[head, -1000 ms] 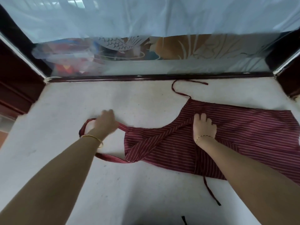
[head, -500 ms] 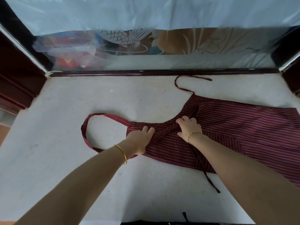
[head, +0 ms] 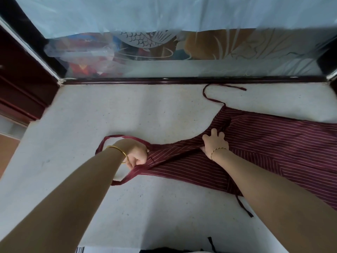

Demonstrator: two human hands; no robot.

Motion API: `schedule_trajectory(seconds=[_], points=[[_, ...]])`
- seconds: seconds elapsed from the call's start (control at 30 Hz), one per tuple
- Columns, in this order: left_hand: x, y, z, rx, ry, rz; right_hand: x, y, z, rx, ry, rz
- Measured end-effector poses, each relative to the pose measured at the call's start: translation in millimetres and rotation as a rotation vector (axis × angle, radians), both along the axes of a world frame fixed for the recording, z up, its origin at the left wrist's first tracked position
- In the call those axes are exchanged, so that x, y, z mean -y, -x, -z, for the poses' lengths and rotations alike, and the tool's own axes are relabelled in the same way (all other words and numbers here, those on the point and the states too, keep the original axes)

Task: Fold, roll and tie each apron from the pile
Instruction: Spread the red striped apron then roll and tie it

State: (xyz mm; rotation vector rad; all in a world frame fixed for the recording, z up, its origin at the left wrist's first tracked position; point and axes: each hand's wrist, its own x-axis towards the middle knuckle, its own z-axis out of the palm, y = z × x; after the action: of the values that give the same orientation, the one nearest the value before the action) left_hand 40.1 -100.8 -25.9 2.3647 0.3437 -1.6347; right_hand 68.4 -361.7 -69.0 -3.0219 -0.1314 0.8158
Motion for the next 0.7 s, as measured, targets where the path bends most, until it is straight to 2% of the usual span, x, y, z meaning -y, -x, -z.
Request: schedule_trajectory(seconds=[0.1, 0.17, 0.23, 0.27, 0.37, 0.47, 0.53, 0.57, 0.63, 0.7], points=[[8.9, 1.4, 5.4, 0.353, -0.053, 0.006, -3.9, 2.5, 1.9, 0.012, 0.011, 0.014], [21.9, 1.4, 10.2, 0.616, 0.066, -0.051, -4.9, 3.0, 2.7, 0.016, 0.023, 0.017], [33.4, 7.4, 13.4, 0.744, 0.181, 0.028, -5.4, 2.7, 2.1, 0.001, 0.035, 0.024], [36.7, 11.1, 17.4, 0.754, 0.185, 0.14, -6.0, 1.8, 1.3, -0.01, 0.039, 0.029], [40.4, 22.5, 32.7, 0.784, 0.04, 0.5, -8.9, -0.4, -0.9, -0.04, 0.048, 0.04], [38.2, 26.1, 41.6, 0.877, -0.017, 0.575, -9.4, 0.3, 0.3, -0.045, 0.06, 0.036], [34.3, 22.3, 37.3, 0.856, -0.008, 0.509, -9.4, 1.8, 2.5, -0.043, 0.081, 0.024], [30.6, 17.6, 32.2, 0.806, 0.013, 0.404, -9.9, 1.7, 3.2, -0.043, 0.092, 0.019], [19.8, 3.2, 24.2, 0.598, 0.035, 0.095, -12.0, 0.5, 1.6, -0.042, 0.096, 0.023], [4.4, -8.1, 20.4, 0.431, -0.01, -0.064, -13.7, -0.4, -1.4, -0.005, 0.057, 0.025]])
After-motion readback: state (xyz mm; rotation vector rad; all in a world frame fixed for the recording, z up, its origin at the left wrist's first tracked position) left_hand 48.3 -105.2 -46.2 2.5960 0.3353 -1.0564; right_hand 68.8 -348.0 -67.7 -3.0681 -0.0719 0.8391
